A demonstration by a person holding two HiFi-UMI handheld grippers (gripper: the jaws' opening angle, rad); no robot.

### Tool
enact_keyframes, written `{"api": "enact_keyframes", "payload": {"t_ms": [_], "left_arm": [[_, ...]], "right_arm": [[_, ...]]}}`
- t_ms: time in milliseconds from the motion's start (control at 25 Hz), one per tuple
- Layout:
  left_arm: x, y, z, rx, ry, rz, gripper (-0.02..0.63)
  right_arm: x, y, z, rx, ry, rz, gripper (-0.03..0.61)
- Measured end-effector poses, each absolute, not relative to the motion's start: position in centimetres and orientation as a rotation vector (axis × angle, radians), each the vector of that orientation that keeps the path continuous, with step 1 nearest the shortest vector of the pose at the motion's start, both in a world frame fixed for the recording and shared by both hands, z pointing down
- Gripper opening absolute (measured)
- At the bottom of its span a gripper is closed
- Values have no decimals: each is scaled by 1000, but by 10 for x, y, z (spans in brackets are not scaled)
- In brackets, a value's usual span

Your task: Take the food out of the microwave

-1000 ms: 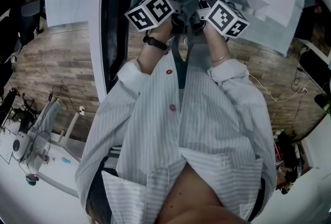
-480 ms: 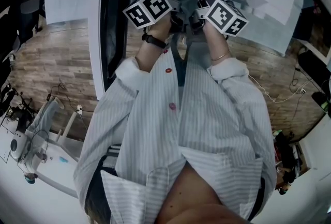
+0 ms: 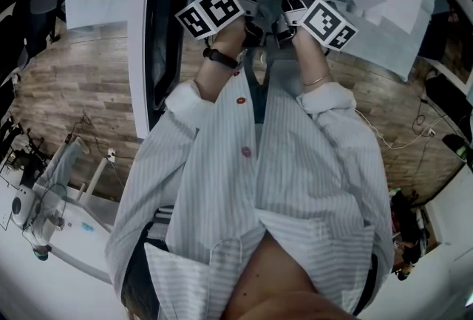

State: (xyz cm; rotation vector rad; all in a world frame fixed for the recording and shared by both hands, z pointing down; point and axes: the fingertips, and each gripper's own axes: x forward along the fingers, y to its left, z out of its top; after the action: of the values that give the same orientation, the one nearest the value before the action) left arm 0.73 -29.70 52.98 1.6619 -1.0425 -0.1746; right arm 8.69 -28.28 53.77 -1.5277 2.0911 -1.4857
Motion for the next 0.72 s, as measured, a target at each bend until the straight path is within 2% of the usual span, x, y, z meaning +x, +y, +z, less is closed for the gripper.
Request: {"api": "enact_keyframes", "payload": {"t_ms": [320, 720], "left_arm": [[-1, -289, 530, 1609, -1026, -227, 46], [2, -266, 537, 1601, -1023, -201, 46]], "right_arm": [[81, -278, 532, -1438, 2003, -1523, 75], [83, -254, 539, -1442, 1968, -1554, 63]]}}
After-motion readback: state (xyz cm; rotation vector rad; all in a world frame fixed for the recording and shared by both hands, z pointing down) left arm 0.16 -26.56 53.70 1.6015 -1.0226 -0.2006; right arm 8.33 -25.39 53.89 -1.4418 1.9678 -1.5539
